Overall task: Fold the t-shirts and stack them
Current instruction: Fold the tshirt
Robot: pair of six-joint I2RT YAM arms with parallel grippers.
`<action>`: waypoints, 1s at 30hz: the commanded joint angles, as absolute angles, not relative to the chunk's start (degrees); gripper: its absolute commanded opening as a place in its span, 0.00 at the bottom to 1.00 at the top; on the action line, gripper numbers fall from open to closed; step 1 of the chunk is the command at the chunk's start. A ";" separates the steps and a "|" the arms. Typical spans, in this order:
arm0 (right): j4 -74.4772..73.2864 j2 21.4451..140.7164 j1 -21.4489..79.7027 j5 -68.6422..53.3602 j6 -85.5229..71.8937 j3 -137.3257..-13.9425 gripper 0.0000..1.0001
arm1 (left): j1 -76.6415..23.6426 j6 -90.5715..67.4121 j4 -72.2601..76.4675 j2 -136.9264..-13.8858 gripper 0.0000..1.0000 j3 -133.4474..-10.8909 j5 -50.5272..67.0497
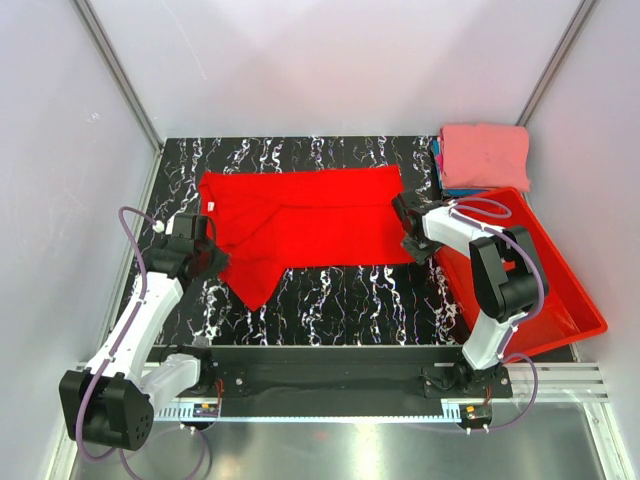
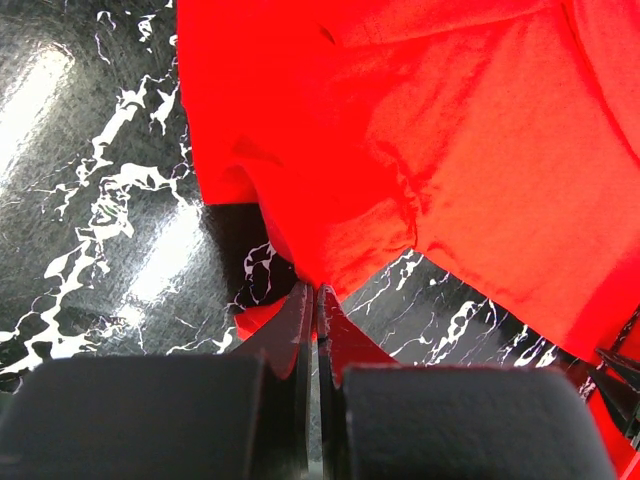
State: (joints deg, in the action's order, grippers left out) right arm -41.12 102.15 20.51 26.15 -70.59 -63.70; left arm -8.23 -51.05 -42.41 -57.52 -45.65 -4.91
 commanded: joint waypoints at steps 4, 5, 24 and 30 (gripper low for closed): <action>-40.34 103.27 20.48 30.41 -73.48 -63.19 0.38 | -8.00 -51.50 -39.99 -57.57 0.00 -48.43 -3.69; -40.43 103.45 20.48 30.32 -73.48 -63.28 0.36 | -8.00 -51.59 -39.99 -57.39 0.00 -48.34 -3.69; -39.37 97.90 20.48 28.92 -55.82 -72.05 0.00 | -7.03 -48.87 -41.22 -64.85 0.00 -63.09 -12.30; -39.02 104.57 20.04 27.16 -47.91 -80.05 0.00 | -3.88 -47.37 -40.61 -74.17 0.00 -71.97 -14.68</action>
